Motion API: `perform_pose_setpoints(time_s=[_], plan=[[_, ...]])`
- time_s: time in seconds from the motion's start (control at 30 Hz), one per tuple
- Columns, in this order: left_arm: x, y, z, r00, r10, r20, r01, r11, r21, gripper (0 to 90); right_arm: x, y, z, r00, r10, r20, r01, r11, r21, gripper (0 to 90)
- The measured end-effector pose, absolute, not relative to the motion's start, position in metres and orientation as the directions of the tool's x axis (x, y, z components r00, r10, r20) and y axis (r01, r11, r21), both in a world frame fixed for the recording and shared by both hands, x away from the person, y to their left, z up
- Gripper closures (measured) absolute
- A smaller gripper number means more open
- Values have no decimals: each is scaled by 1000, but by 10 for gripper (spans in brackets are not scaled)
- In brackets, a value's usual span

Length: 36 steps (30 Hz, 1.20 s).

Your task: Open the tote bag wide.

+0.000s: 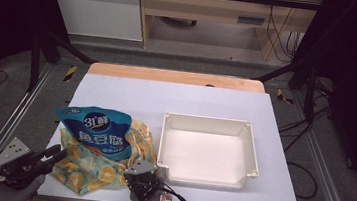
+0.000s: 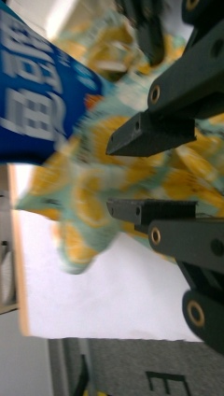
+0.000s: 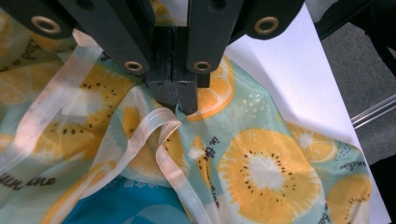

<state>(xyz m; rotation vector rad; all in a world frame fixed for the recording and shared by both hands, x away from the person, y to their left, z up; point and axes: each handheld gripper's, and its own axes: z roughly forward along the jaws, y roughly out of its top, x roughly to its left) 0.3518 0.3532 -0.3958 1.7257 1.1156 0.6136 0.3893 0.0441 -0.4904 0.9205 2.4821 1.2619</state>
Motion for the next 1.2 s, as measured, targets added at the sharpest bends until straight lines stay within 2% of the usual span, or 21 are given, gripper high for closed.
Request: perform_pose_setpoints(time_s=[0.1,0.23,0.3,0.33,0.37,0.47,0.73,1.2], plan=[[356,347,-385,456,888,-55,381,-138,914,624,389,44,-490,-784,614,89,436,442,784,898],[366,340,-382,456,889,-43,394,-158,905,633,388,45,-491,-783,616,92,437,438,786,898],[372,337,-385,447,894,-30,415,-178,892,694,388,44,-491,-784,614,92,435,438,786,898],[373,336,-387,441,897,-25,426,-185,886,780,388,44,-492,-784,614,93,435,436,788,898],[375,336,-389,439,898,-20,436,-193,879,780,388,44,-492,-784,614,93,435,436,788,898],[378,336,-401,436,900,-18,476,-214,853,892,388,44,-492,-785,612,96,434,433,790,898],[381,341,-431,425,905,-11,564,-255,785,899,388,42,-492,-782,615,102,435,421,796,889],[386,335,-450,439,898,25,613,-320,723,897,383,36,-478,-787,606,115,416,385,824,840]])
